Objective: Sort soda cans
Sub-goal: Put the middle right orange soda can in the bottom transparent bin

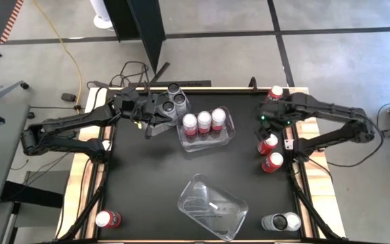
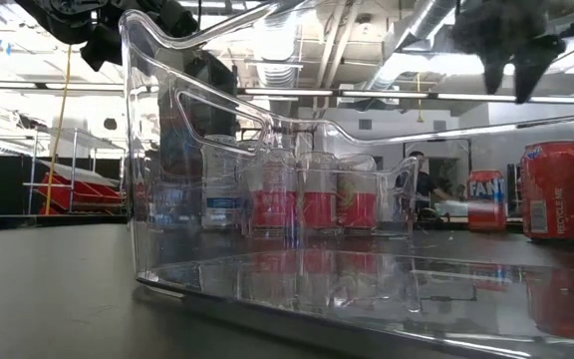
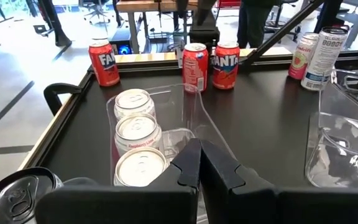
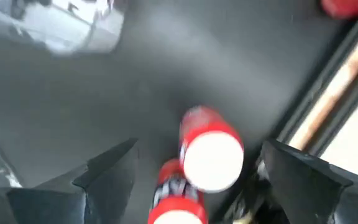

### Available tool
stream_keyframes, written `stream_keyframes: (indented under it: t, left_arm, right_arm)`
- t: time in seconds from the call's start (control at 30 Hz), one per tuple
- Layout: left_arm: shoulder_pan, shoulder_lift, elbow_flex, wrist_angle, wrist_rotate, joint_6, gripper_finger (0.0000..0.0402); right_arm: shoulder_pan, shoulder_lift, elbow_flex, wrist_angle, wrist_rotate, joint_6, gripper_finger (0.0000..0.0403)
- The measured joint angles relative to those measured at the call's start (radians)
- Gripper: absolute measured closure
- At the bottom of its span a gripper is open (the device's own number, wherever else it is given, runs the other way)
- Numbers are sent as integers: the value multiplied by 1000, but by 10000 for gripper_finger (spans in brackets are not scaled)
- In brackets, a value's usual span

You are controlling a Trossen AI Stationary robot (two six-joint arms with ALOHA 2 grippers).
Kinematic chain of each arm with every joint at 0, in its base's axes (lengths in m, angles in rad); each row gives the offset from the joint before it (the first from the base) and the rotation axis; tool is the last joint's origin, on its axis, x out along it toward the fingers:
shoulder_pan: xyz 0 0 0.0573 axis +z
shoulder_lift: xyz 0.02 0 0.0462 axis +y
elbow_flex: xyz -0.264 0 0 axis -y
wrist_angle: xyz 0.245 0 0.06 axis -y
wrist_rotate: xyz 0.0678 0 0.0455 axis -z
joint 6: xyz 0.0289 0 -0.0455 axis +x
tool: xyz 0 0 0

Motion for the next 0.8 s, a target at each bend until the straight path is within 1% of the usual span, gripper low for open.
stream_keyframes:
  t: [0.2, 0.33, 0.53, 0.63, 0.8]
  left_arm:
    - [0, 0, 0, -3, -2, -12, 401]
    - [0, 0, 0, -12, -2, -16, 400]
    - [0, 0, 0, -24, -2, -12, 400]
    - [0, 0, 0, -24, -2, -11, 401]
    - [0, 0, 0, -23, -2, -11, 401]
  right_arm:
    - [139, -5, -73, -20, 7, 173, 10]
    - [196, -22, -144, -21, 7, 264, 6]
    - [239, -68, -241, -1, 7, 374, 4]
    - [242, -78, -296, 47, 6, 381, 3]
    - [212, -77, -355, 151, 8, 347, 3]
